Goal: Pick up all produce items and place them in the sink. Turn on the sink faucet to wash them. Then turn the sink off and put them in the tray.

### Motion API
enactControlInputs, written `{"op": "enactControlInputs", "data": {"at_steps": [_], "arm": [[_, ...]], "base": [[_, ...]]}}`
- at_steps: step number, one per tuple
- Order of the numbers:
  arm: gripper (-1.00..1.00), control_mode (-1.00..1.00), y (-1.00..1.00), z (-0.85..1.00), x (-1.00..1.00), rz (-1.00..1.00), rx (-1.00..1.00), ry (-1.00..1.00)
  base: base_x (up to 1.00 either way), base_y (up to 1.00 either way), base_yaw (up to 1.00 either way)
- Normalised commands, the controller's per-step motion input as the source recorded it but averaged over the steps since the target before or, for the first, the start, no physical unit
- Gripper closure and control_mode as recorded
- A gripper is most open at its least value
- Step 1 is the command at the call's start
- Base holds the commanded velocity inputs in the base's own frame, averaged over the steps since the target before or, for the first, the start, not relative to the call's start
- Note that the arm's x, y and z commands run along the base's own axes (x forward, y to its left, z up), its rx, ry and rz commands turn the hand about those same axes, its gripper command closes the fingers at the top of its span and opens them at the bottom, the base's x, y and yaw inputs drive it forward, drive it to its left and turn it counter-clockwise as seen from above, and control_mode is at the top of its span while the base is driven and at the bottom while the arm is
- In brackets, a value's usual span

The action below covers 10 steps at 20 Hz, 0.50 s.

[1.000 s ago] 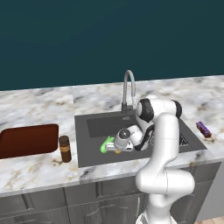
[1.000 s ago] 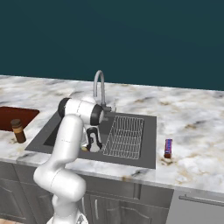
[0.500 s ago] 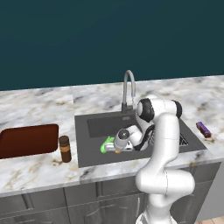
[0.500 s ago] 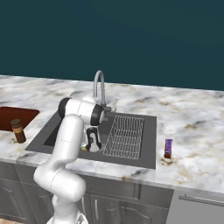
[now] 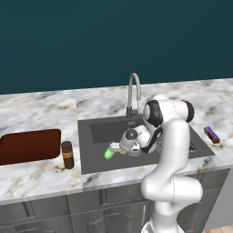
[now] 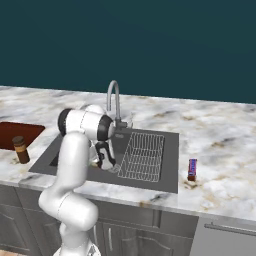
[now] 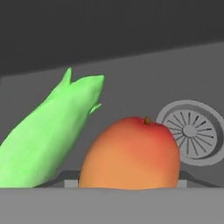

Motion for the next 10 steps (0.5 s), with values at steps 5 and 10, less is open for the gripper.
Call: {"op": "enactControlInputs", "data": {"at_steps": [5, 10], "arm": [[1.00, -1.00, 0.38, 0.80, 0.00, -0.04, 0.00, -0.01], [1.00, -1.00, 0.35, 0.84, -0.03, -0.08, 0.00, 0.00]], "base": [[0.00, 0.00, 0.00], [0.00, 0.00, 0.00]]}}
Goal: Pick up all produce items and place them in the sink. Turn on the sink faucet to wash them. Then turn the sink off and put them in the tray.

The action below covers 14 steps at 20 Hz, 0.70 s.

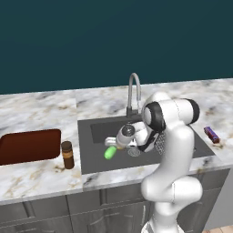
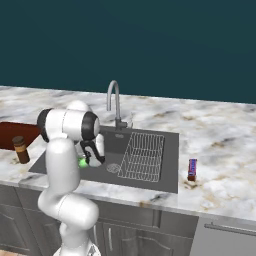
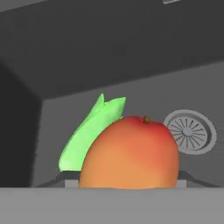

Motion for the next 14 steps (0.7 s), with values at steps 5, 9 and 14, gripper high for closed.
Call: {"op": "enactControlInputs", "data": {"at_steps": [5, 9, 14], "arm": [[1.00, -1.00, 0.17, 0.99, -0.03, -0.03, 0.00, 0.00], [1.00, -1.00, 0.12, 0.99, -0.08, 0.00, 0.00, 0.01], [1.00, -1.00, 0.07, 1.00, -0.09, 0.00, 0.00, 0.03]], "base": [[0.00, 0.00, 0.00], [0.00, 0.00, 0.00], [0.00, 0.00, 0.00]]}}
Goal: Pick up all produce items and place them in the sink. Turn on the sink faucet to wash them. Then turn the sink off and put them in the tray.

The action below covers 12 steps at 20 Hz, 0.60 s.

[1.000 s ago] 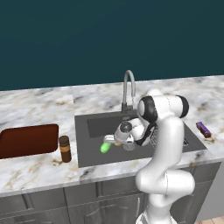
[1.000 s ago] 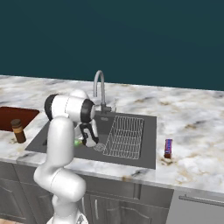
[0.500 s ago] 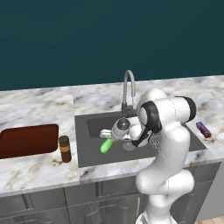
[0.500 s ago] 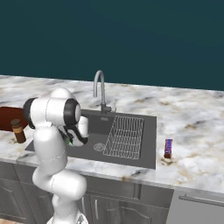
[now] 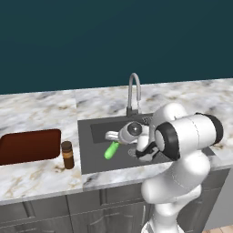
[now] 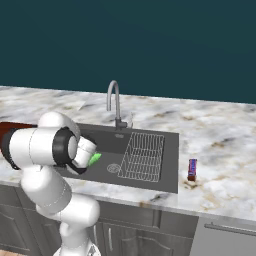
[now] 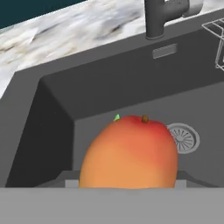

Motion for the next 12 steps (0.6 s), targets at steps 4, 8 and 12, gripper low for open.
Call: {"op": "enactControlInputs", "data": {"at_steps": [4, 8, 12], "arm": [[1.00, -1.00, 0.06, 1.00, -0.06, 0.00, -0.03, 0.03], [1.00, -1.00, 0.09, 1.00, -0.07, 0.00, -0.08, 0.00], [1.00, -1.00, 0.19, 1.00, -0.05, 0.00, -0.14, 0.02]], "base": [[0.00, 0.00, 0.00], [0.00, 0.00, 0.00], [0.00, 0.00, 0.00]]}}
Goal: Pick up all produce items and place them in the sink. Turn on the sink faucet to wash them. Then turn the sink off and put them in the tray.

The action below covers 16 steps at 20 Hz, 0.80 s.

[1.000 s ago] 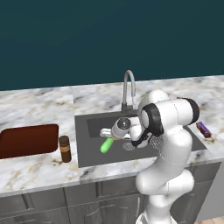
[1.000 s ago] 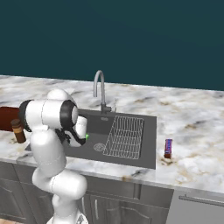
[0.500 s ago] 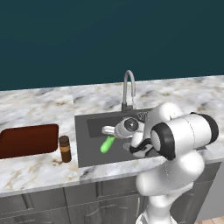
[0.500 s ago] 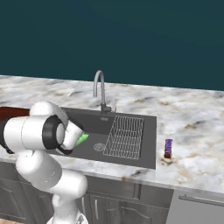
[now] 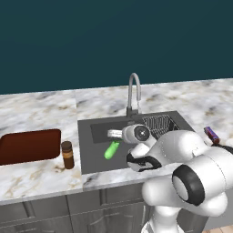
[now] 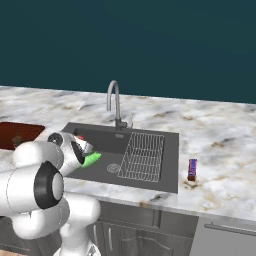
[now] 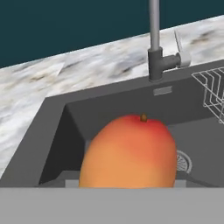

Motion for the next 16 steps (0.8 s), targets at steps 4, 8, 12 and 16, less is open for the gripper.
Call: {"op": "enactControlInputs", "data": {"at_steps": [4, 8, 12, 16], "arm": [[1.00, -1.00, 0.16, 1.00, -0.15, 0.00, -0.14, 0.05], [1.00, -1.00, 0.20, 1.00, -0.22, -0.01, -0.14, 0.08], [1.00, -1.00, 0.25, 1.00, -0.29, -0.01, -0.11, 0.11], [1.00, -1.00, 0.53, 0.63, -0.13, 0.00, -0.06, 0.18]], "base": [[0.00, 0.00, 0.00], [0.00, 0.00, 0.00], [0.00, 0.00, 0.00], [0.00, 0.00, 0.00]]}}
